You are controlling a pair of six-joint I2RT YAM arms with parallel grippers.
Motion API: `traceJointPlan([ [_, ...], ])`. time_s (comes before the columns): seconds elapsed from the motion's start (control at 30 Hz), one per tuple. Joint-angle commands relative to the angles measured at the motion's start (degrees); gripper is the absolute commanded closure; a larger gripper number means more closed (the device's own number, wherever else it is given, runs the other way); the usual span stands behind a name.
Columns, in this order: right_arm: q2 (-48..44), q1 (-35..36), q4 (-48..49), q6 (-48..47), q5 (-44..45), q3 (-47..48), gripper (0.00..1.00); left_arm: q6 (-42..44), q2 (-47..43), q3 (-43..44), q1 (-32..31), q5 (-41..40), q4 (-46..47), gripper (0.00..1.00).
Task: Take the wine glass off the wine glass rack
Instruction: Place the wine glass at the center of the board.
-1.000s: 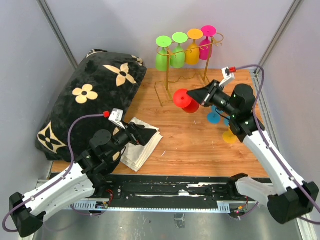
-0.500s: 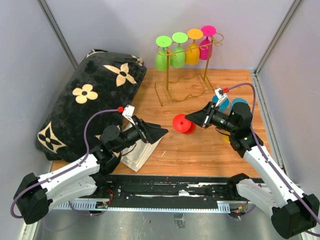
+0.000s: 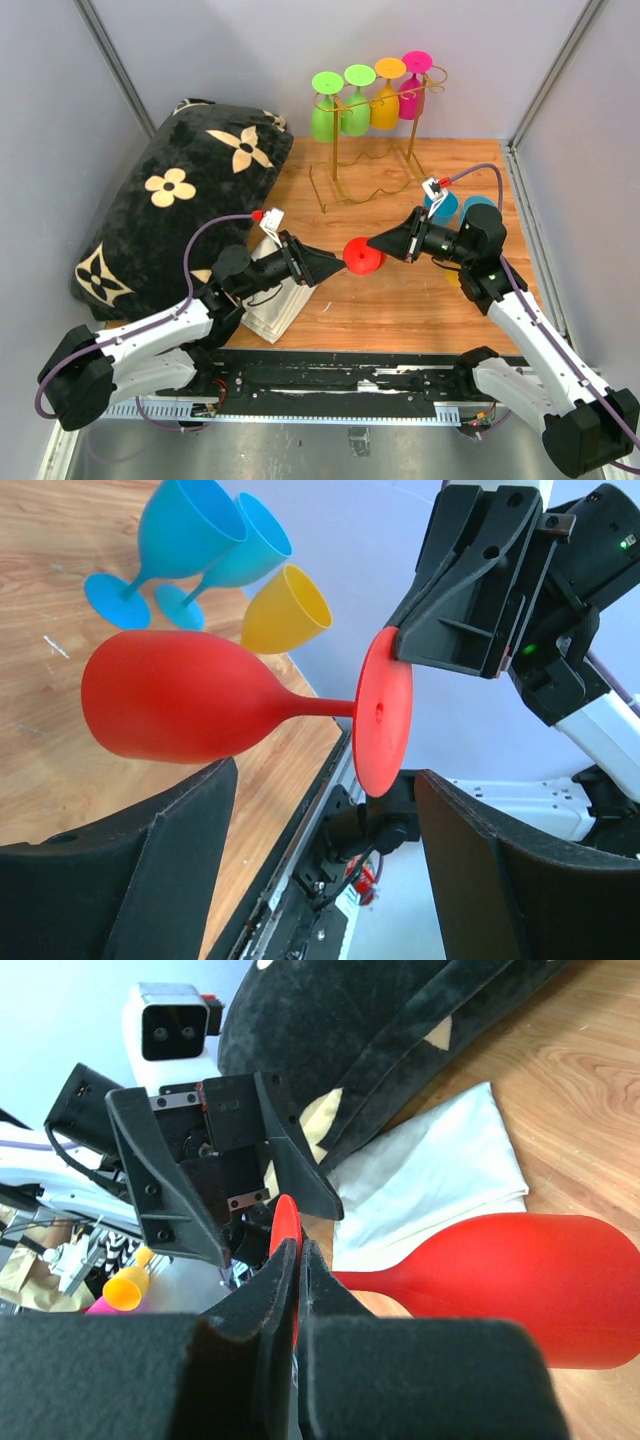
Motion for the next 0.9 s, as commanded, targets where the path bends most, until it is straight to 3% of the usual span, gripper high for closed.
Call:
traceJointPlan([
  [0.0, -0.45, -1.78, 3.13, -1.22, -4.51, 1.95, 0.99, 0.20, 2.51, 3.46, 0.19, 4.13, 3.00, 0.26],
  [0.1, -0.40, -1.70, 3.66, -1.07, -5.18, 1.88, 0.99, 0.25, 4.08, 4.03, 0.14, 5.49, 3.45, 0.31],
  [0.4, -0.10, -1.78, 4.25, -1.22, -6.04, 1.29, 0.99, 0.34, 6.77, 4.53, 0.14, 7.64, 3.40, 0.60],
  [0.63, 0.16, -1.63, 4.23, -1.87, -6.70, 1.15, 0.99, 0.60, 7.43, 4.55, 0.14, 10.45, 4.85, 0.72],
  [0.87, 0.35, -1.11, 3.53, -2.87, -7.18, 1.19, 0.99, 0.26, 7.80, 3.91, 0.06, 12.35, 7.51, 0.74],
])
